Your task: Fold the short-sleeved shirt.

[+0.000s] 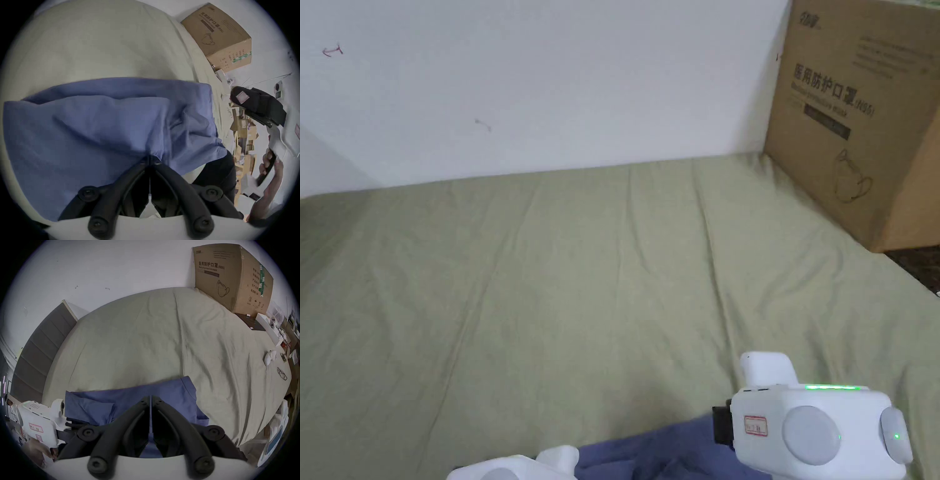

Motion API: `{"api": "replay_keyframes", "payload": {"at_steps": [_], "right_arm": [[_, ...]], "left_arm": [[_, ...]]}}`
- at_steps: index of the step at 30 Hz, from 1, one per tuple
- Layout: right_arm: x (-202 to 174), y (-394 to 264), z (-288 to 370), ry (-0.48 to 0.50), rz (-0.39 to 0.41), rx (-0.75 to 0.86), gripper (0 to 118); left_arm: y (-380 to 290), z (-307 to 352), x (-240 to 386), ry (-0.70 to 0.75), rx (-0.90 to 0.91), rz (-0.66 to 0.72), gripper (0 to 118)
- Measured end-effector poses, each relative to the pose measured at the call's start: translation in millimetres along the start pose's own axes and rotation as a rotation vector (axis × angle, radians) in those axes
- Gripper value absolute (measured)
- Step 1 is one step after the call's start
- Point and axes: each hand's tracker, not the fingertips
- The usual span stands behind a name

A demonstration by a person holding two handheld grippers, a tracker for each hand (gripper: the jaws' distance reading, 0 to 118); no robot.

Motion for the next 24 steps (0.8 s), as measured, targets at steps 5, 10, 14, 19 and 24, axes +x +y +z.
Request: {"api": "replay_keyframes", "payload": {"at_steps": [5, 10, 14, 19, 24], "right_arm": [[-4.5, 1.9, 1.5, 0.008, -0.001, 0.009, 2], [-9.1, 5.1, 6.9, 0.015, 0.016, 0.016, 2], [-8.6, 5.7, 6.3, 0.015, 0.013, 0.006, 2], [-13.6, 6.0, 0.4, -0.01, 0.024, 0.005, 2], [-22.7, 8.9, -7.6, -0.003, 0.022, -0.014, 2]], "left_arm": [[-5.0, 6.0, -9.6, -0.327, -0.005, 0.158, 2], [-12.0, 42.2, -50.0, -0.518, 0.118, 0.281, 2], [-13.7, 103.2, -109.9, -0.395, 0.262, 0.203, 23], [-29.0, 146.3, -178.4, -0.322, 0.346, 0.181, 118], [-34.9, 135.3, -215.0, -0.474, 0.311, 0.323, 118]]}}
